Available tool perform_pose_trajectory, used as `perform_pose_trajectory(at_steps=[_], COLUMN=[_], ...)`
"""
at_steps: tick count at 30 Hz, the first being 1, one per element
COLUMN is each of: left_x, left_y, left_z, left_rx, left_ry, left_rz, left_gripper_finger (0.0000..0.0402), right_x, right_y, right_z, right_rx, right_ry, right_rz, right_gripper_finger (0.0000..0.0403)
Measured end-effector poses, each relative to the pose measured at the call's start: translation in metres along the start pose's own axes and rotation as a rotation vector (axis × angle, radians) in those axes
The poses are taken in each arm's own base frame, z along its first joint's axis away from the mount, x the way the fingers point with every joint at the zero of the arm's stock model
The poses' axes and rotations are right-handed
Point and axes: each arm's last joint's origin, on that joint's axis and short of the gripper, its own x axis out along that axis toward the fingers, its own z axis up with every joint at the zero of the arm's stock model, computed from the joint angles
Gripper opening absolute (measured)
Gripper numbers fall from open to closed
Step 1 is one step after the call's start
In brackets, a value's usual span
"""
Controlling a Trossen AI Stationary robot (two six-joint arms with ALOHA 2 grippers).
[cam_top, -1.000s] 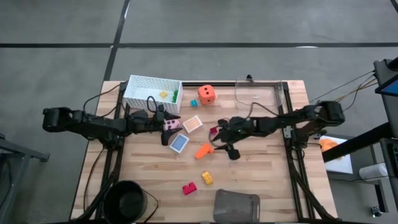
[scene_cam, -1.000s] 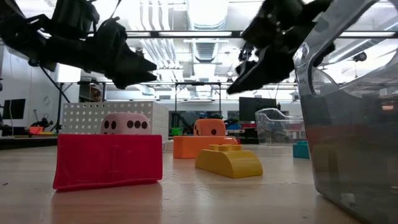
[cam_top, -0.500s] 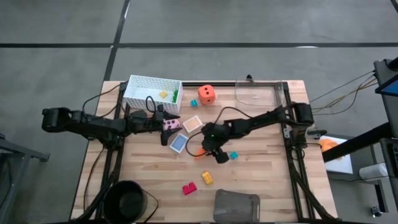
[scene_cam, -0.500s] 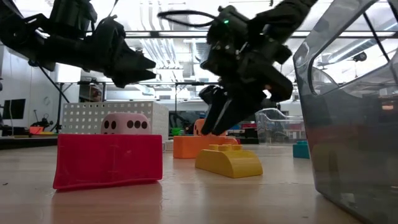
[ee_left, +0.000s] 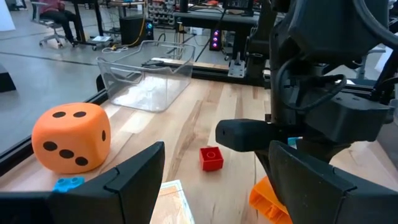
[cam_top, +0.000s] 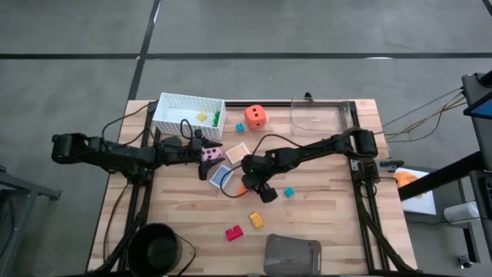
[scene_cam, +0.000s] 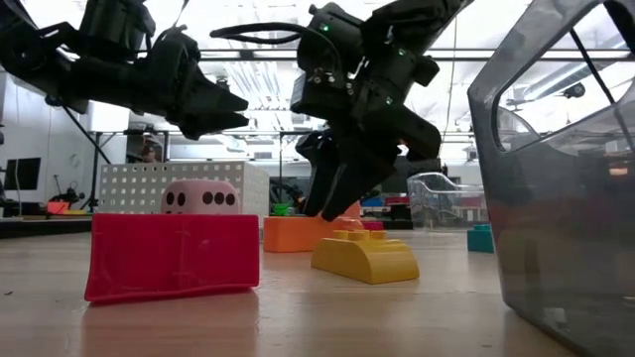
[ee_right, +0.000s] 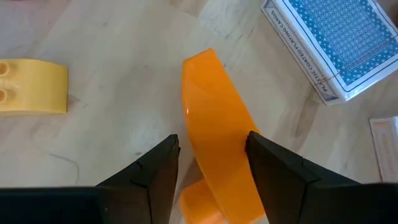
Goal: Pick & Place Toys
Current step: Put the large orange game piece into the white bin
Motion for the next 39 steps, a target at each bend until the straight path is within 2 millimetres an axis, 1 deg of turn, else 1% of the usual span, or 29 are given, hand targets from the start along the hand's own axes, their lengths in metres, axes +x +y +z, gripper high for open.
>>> perform_pose_trajectory(at_steps=[3,6,9,12,16,17,18,19,20,23,27,31,35,39], left_x=[0.0,0.0,0.0,0.0,0.0,0.0,0.0,0.0,0.0,0.0,0.0,0.0,0.0,0.0], left_y=[0.0,0.0,0.0,0.0,0.0,0.0,0.0,0.0,0.0,0.001,0.001,0.001,0.001,0.001], left_z=[0.0,0.0,0.0,0.0,-0.001,-0.001,-0.001,-0.001,-0.001,-0.001,0.0,0.0,-0.002,-0.002], left_rx=[0.001,0.003,0.004,0.007,0.007,0.007,0.007,0.007,0.007,0.011,0.022,0.023,0.041,0.056], left_ry=[-0.002,0.0,0.002,0.004,0.006,0.007,0.006,0.007,0.006,0.008,0.006,0.007,0.019,0.028], left_rz=[0.0,0.001,0.001,0.002,0.002,0.002,0.002,0.002,0.002,0.012,0.017,0.017,0.017,0.018], left_gripper_finger=[0.0288,0.0288,0.0288,0.0288,0.0288,0.0288,0.0288,0.0288,0.0288,0.0288,0.0288,0.0288,0.0288,0.0288], right_x=[-0.011,-0.027,-0.039,-0.038,-0.042,-0.041,-0.04,-0.039,-0.037,-0.037,-0.026,-0.015,0.002,0.013], right_y=[0.004,0.009,0.014,0.018,0.02,0.021,0.021,0.021,0.021,0.02,0.017,0.015,0.013,0.012], right_z=[0.002,0.01,0.018,0.019,0.022,0.021,0.021,0.021,0.02,0.025,0.024,0.022,0.014,0.009], right_rx=[-0.004,-0.022,-0.023,0.01,0.025,0.027,0.027,0.028,0.029,0.022,0.001,-0.006,-0.013,-0.012], right_ry=[-0.01,-0.056,-0.097,-0.072,-0.005,0.022,0.036,0.048,0.057,0.04,0.069,0.093,0.154,0.192], right_rz=[-0.005,-0.021,-0.029,-0.012,-0.031,-0.036,-0.038,-0.037,-0.033,-0.04,-0.048,-0.054,-0.067,-0.082], right_gripper_finger=[0.0192,0.0193,0.0207,0.0249,0.0336,0.0359,0.0378,0.0389,0.0391,0.0368,0.0346,0.0344,0.0344,0.0343])
